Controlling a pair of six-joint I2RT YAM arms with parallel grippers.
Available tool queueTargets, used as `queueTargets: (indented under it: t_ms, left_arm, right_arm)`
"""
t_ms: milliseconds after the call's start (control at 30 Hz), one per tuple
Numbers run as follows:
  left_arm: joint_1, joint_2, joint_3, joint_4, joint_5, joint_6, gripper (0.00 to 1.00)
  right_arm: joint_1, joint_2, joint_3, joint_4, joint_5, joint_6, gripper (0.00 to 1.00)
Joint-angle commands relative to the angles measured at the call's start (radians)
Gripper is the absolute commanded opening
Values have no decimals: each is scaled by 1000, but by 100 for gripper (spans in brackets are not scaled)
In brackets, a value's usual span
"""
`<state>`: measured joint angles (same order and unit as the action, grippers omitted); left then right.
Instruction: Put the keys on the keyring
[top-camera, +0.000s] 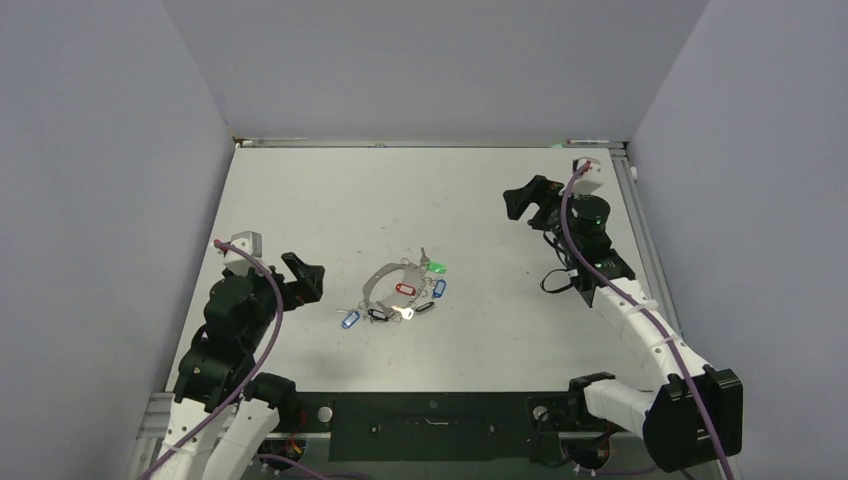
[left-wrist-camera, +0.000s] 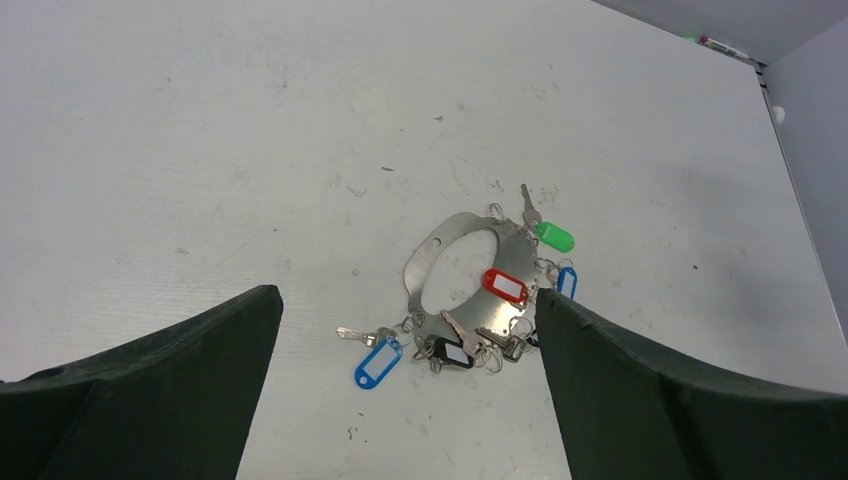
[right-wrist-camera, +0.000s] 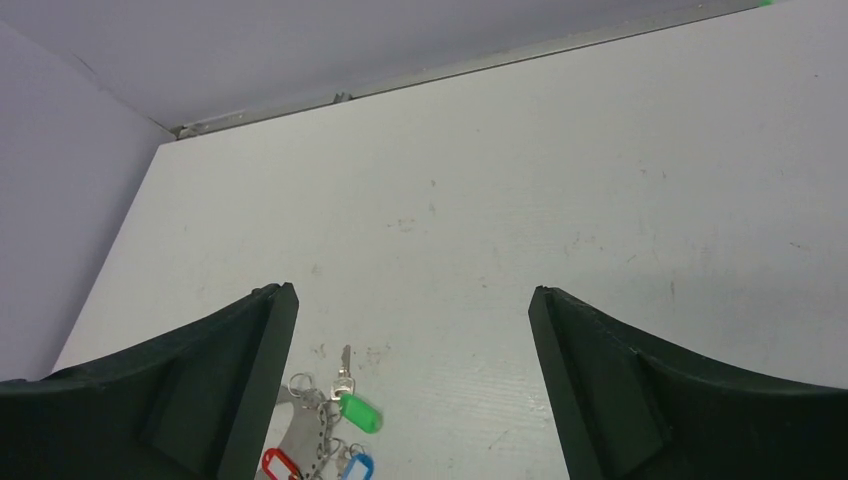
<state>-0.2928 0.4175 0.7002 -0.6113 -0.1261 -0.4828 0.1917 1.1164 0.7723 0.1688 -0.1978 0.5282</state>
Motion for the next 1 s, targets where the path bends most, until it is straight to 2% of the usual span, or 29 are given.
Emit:
queueTargets:
  t_ms: [0,167,300,400,533,700,833,967]
  left_arm:
    - [7,5,33,15,6,18,96]
    - [9,1,32,17,5,18,96]
    - [10,-1,29,19,-1,16,96]
    - [12,0,28,19,-2,15,96]
    - [13,-7,27,18,-5,13,96]
    - [19,-20,22,22,-12,10,96]
    - [22,-24,20,24,-13,8,96]
    - [24,-22,18,27,-11,8,96]
  right_arm:
    - [127,-36,15,-46,135,-77,91]
    - [332,32,91,-146,276,-148,97]
    - [495,97,169,-219,396,-183,99]
    - [596,150,214,-252,424,-185,94]
    - [711,223,238,-243,391,-184,93]
    - [803,349,291,-210,318,-88,87]
    - [898,461,340,-207,348,-51,83]
    - [952,537,346,-163,334,66,78]
